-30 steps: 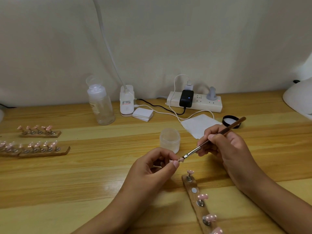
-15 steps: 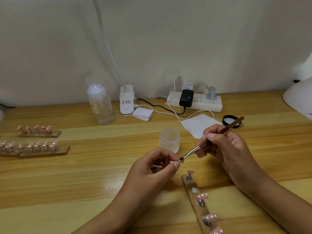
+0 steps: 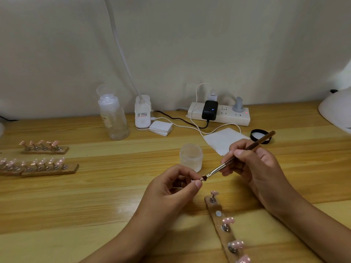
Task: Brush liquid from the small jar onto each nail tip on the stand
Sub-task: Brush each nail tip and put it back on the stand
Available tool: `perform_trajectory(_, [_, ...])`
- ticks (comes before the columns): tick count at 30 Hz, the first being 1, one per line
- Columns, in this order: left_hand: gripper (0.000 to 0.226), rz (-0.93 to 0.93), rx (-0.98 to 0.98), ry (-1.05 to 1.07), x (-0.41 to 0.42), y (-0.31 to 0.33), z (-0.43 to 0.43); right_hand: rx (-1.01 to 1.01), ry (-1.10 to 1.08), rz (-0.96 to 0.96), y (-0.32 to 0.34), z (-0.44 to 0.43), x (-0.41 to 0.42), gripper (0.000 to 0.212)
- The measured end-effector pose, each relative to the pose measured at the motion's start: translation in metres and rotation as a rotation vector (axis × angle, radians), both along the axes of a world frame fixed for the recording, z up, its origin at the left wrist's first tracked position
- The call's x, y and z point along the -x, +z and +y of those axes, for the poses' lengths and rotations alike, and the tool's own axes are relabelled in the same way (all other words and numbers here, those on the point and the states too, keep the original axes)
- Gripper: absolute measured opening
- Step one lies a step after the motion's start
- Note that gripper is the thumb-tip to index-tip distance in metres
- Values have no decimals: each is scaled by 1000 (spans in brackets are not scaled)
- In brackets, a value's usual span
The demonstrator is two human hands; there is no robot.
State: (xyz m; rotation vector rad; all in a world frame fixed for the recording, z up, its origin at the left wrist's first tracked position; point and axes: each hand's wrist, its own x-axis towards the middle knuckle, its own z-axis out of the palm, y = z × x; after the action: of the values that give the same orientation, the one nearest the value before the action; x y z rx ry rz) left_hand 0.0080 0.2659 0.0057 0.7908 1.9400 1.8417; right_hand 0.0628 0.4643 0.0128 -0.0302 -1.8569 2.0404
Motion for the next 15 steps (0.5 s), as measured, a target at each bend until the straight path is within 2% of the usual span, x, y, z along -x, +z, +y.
perform_trajectory(2, [4, -16, -8, -1, 0, 0, 1, -13, -44, 7, 0, 0, 0, 30])
perform_trajectory(5, [13, -31, -18, 3, 1, -2, 1, 24, -69, 23, 1, 2, 1, 42])
perform_trajectory(9, [15, -21, -9, 15, 1, -3, 1, 53, 23, 46, 2, 2, 0, 25])
perform_trajectory(13, [14, -18, -4, 15, 2, -4, 0, -7, 37, 32, 2, 1, -1, 25])
perform_trajectory(15, [14, -22, -4, 13, 2, -4, -1, -24, -7, 25, 2, 1, -1, 31])
